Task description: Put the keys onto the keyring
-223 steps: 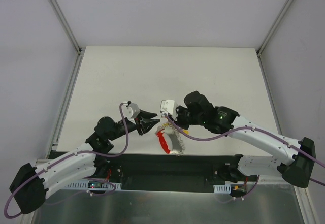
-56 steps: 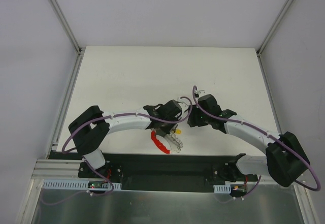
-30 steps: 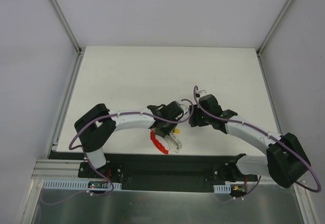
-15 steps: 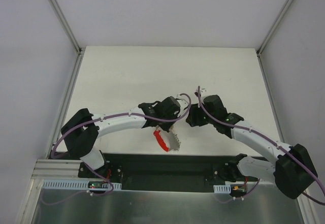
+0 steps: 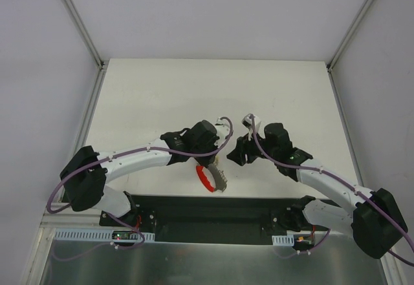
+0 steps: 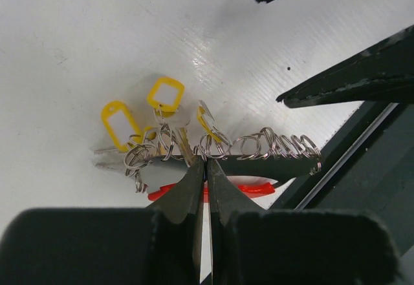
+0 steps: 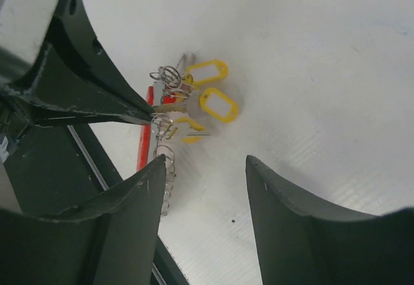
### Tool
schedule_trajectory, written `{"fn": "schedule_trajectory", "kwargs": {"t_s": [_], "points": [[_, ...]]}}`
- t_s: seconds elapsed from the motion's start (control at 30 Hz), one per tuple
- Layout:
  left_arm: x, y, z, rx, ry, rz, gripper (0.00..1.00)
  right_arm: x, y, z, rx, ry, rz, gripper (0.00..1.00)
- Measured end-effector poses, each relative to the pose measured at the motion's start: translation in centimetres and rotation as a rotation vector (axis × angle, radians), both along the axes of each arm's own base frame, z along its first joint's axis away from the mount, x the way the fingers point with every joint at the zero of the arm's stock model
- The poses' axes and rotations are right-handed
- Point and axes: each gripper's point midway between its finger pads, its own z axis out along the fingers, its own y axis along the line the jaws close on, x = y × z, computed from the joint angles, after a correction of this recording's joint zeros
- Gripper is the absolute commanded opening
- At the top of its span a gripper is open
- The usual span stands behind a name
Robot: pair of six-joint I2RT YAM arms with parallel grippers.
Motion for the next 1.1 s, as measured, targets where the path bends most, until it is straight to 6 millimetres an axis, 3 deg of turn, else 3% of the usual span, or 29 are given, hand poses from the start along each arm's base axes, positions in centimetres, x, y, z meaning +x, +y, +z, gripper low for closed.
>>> {"fn": "schedule_trajectory", "kwargs": {"t_s": [0.33,0.77,1.1], "points": [[0.1,0.5,1.5,-0.169,0.041,0.019,0.0,-0.8,2.3,2.0,0.085,-0.108,0.155,0.55],[-0.6,0.1,2.1,-0.258,0.085,0.014,0.0,-2.2,5.0,-0.4,0.006,-0.118,0.297,0.55],[-0.5,0.8,1.8,-0.27,0.092,0.041,0.0,-1.1,5.5,-1.7,-0.038,-0.11,0.279,0.37]]}}
